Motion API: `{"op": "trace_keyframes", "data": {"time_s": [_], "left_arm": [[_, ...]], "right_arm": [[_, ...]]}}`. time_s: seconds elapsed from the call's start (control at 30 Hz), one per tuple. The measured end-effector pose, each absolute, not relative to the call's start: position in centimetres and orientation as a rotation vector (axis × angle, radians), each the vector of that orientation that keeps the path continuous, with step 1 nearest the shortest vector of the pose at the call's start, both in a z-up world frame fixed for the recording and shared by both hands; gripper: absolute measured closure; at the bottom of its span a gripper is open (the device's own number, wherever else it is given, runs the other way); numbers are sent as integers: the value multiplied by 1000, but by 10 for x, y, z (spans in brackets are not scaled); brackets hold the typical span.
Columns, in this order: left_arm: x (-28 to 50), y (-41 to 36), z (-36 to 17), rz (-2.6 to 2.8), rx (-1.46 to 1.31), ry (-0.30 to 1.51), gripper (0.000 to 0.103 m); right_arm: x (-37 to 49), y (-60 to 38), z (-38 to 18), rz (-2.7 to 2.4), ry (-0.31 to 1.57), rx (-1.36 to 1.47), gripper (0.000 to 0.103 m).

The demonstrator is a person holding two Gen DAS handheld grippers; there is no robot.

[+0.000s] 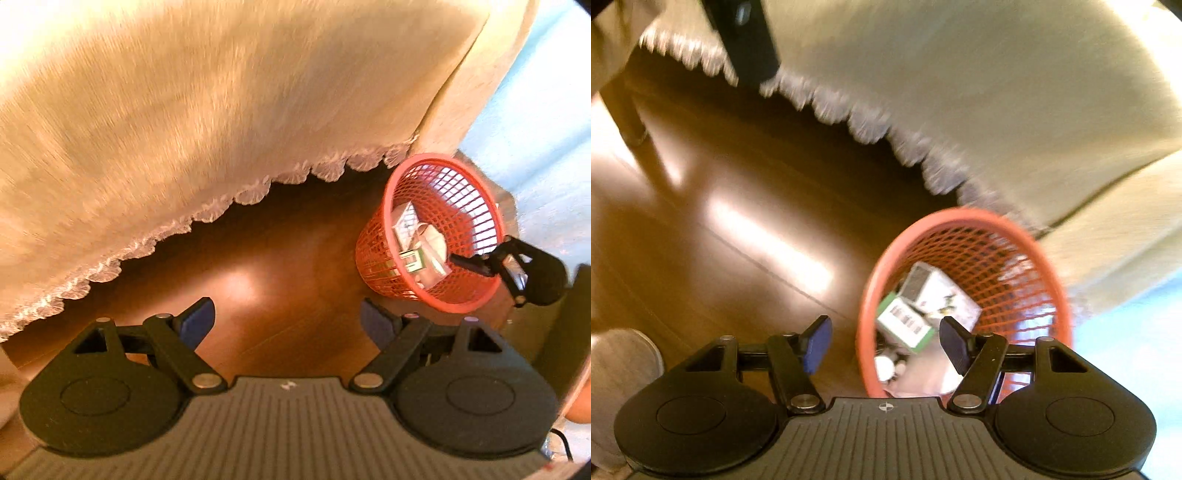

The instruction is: Organize objects

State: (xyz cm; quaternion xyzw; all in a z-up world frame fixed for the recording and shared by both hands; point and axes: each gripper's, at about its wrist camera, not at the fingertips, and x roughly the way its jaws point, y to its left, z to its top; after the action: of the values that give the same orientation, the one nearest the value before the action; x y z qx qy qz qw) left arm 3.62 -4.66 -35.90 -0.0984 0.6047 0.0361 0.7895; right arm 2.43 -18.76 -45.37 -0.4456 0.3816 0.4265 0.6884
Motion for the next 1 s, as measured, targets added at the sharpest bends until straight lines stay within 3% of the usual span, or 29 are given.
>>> {"op": "trace_keyframes", "data": {"time_s": [0.17,0.5,1.0], "left_arm": [[40,-53,-307,67,-178,1286,18],[51,-77,-166,42,-86,1238,5],[53,-108,-2,46,6,1193,1]], "right_arm": [[33,-192,-379,832,921,-817,41],[60,-227,-221,463,1199,-296,41],[75,-255,-46,340,1237,-88,41]]}}
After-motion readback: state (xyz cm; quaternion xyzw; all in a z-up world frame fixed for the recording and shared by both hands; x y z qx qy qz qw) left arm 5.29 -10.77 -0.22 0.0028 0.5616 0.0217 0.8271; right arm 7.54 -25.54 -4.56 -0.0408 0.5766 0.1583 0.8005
